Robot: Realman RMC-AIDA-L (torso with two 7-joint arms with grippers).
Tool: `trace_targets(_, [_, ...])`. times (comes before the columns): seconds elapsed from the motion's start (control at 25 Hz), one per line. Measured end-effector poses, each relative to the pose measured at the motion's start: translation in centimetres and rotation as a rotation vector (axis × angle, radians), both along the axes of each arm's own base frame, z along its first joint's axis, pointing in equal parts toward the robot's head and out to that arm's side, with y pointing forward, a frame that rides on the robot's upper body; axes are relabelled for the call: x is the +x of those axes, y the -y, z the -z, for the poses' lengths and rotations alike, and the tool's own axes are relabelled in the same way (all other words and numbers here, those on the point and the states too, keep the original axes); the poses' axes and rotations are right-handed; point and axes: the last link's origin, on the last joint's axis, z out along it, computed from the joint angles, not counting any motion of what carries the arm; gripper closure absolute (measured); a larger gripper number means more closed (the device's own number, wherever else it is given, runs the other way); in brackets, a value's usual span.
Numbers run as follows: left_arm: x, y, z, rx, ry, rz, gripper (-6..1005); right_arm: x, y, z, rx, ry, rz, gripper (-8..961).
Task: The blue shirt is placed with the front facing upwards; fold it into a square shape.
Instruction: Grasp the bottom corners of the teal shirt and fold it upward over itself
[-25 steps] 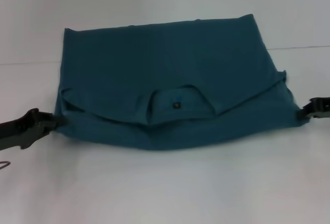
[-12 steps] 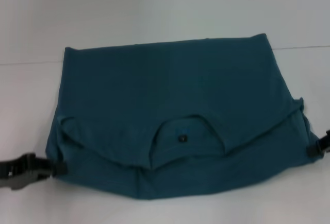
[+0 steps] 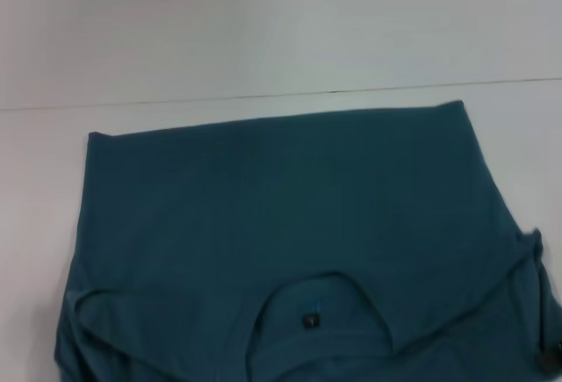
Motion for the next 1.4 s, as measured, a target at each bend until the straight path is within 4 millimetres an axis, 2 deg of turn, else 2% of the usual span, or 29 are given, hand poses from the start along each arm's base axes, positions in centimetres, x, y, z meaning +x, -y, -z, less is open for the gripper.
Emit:
trace_targets(0.16, [-0.3, 1.2, -0.5, -0.005, 0.011, 0.002, 977, 0.9, 1.5, -0.4, 0.004, -0.014, 0.020, 904])
trace_targets(0.32, [-0.2, 0.9, -1.3, 0.026, 0.023, 0.007, 977, 1.3, 1.3, -1.2, 0.069, -0.042, 0.023, 901])
trace_targets(0.44, [0.5, -0.8, -2.2, 0.079, 0.040, 0.012, 977, 0.8, -0.1, -2.0, 0.166, -0.071, 0.021, 898])
trace_targets(0.64, [1.6, -4.7, -3.7, 0.153, 0.020, -0.031, 976, -0.3, -2.8, -3.4, 0.320, -0.118, 0.025, 895])
trace_targets(0.92, [2.7, -10.0, -4.7, 0.257, -0.059, -0.103, 976, -0.8, -6.5, -4.6, 0.517, -0.106, 0.117, 889])
trace_targets(1.16, [4.0, -13.9, -4.0, 0.331, -0.125, -0.111, 976, -2.1, -9.6, -4.8, 0.626, -0.080, 0.095, 885])
trace_targets(1.4, [4.9, -17.2, -2.4, 0.417, -0.218, -0.130, 977, -2.3, -12.2, -2.8, 0.697, -0.007, 0.085, 880])
